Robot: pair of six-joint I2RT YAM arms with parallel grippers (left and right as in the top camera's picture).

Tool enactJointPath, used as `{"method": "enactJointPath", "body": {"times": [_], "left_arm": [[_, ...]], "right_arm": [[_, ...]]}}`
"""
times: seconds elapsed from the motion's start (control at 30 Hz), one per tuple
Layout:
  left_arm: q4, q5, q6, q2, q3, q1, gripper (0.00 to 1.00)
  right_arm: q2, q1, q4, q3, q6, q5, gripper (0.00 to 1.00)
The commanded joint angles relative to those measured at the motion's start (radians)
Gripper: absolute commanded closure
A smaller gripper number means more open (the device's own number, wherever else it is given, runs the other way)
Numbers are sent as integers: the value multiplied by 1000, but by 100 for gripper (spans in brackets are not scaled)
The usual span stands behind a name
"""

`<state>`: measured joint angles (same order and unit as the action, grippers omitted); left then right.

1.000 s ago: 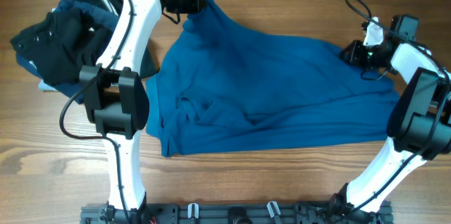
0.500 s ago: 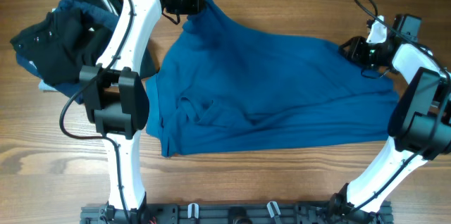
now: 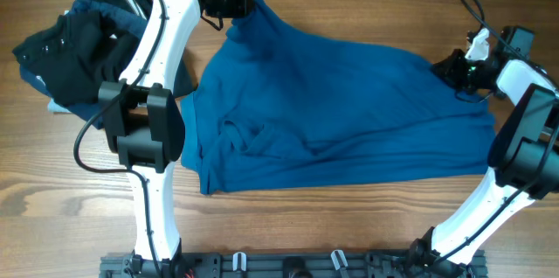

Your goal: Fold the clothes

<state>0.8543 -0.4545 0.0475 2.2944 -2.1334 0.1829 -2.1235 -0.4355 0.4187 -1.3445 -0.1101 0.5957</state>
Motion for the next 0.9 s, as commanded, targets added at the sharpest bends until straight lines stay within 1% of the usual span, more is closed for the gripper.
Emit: {"method": "enactJointPath", "body": {"times": [0.0, 0.13, 0.23, 0.33, 0.47, 0.5, 0.6, 0.67, 0.7, 0.73, 0.77, 0.83, 0.87], "left_arm": [[3, 3, 12, -23, -21, 4, 96], [3, 3, 12, -23, -21, 4, 96], [4, 3, 12, -23, -21, 4, 96], [4, 3, 11, -23, -21, 4, 96], [14, 3, 8, -23, -21, 4, 96], [27, 3, 5, -23, -21, 4, 96], [42, 3, -11, -23, -21, 4, 96], [52, 3, -18, -23, -21, 4, 96], [56, 3, -18, -23, -21, 4, 96], [58, 3, -18, -23, -21, 4, 96], [59, 3, -18, -23, -21, 4, 96], [59, 3, -18, -23, -21, 5, 96], [60, 3, -18, -23, -21, 5, 96]], "right_arm": [[99, -29, 6, -33, 33, 93, 96], [185, -30, 62, -33, 78, 94, 96], [255, -30, 72, -33, 111, 92, 96], [327, -30, 55, -33, 112, 25, 96], [350, -30, 77, -33, 137, -11, 96], [350, -30, 93, -33, 136, -51, 96], [350, -28, 142, -33, 136, -50, 96], [347, -28, 166, -32, 103, -77, 96], [345, -28, 156, -27, 69, -116, 94], [342, -28, 133, -21, 41, -160, 90], [335, -28, 112, -21, 16, -193, 83], [313, -28, 53, -21, -40, -225, 71], [293, -28, 5, -21, -54, -223, 62]]}}
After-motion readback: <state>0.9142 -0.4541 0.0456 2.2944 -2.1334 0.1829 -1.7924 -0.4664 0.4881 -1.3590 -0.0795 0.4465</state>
